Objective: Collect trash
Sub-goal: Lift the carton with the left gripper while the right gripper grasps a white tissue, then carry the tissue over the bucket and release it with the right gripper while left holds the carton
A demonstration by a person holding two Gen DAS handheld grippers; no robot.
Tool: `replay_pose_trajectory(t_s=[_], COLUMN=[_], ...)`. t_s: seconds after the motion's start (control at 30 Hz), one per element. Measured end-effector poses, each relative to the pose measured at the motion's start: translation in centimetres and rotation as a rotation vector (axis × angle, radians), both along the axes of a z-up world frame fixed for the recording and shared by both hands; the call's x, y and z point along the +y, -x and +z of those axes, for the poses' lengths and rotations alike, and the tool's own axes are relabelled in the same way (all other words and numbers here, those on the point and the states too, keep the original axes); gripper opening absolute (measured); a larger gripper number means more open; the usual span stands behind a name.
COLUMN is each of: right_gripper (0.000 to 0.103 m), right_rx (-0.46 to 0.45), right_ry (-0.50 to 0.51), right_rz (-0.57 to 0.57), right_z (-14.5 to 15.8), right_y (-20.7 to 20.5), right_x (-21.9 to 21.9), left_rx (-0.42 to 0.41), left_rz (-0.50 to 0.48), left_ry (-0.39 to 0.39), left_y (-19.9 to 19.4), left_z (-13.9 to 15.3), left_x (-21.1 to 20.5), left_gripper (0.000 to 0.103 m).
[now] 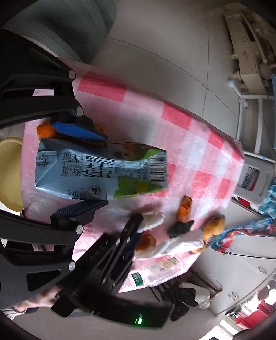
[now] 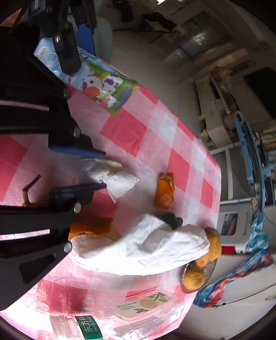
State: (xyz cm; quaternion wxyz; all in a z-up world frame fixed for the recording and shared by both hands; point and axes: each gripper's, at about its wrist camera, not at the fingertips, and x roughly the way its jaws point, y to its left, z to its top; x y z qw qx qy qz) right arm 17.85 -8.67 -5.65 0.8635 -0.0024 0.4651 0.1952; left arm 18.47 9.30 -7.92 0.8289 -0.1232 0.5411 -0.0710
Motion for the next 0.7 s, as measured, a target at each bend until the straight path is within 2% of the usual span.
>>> replay_pose_trajectory(t_s=[0.13, 0.23, 0.5, 0.53, 0.7], right_gripper=[0.021, 0.021, 0.021, 0.021, 0.021], right_rx=[-0.042, -0.061, -0.104, -0.11, -0.127], right_ry=[0.007, -0.016, -0.102, -0.11, -0.137], right_rz=[0.043, 0.065, 0.06, 0.065, 0.119], right_z=[1.4, 2.6, 5.5, 5.7, 6.6], right_y=[2.3, 4.5, 9.3, 9.6, 11.8], right_x=[-0.3, -0.9, -4.0, -4.2, -4.6], left_rx=[0.007, 0.005, -0.019, -0.025, -0.046], left_rz=[-0.006, -0.026, -0.064, -0.067, -0.063], left_ry=[-0.022, -0.077, -0.192, -0.199, -0.141], left_y=[0.0, 0.0, 0.1, 0.2, 0.4], left_z=[-0.6, -1.0, -1.6, -1.5, -1.0], left_x=[-0.3, -1.2, -3.2, -3.4, -2.9], left_gripper=[0.06, 0.064, 0.066, 0.061, 0.06])
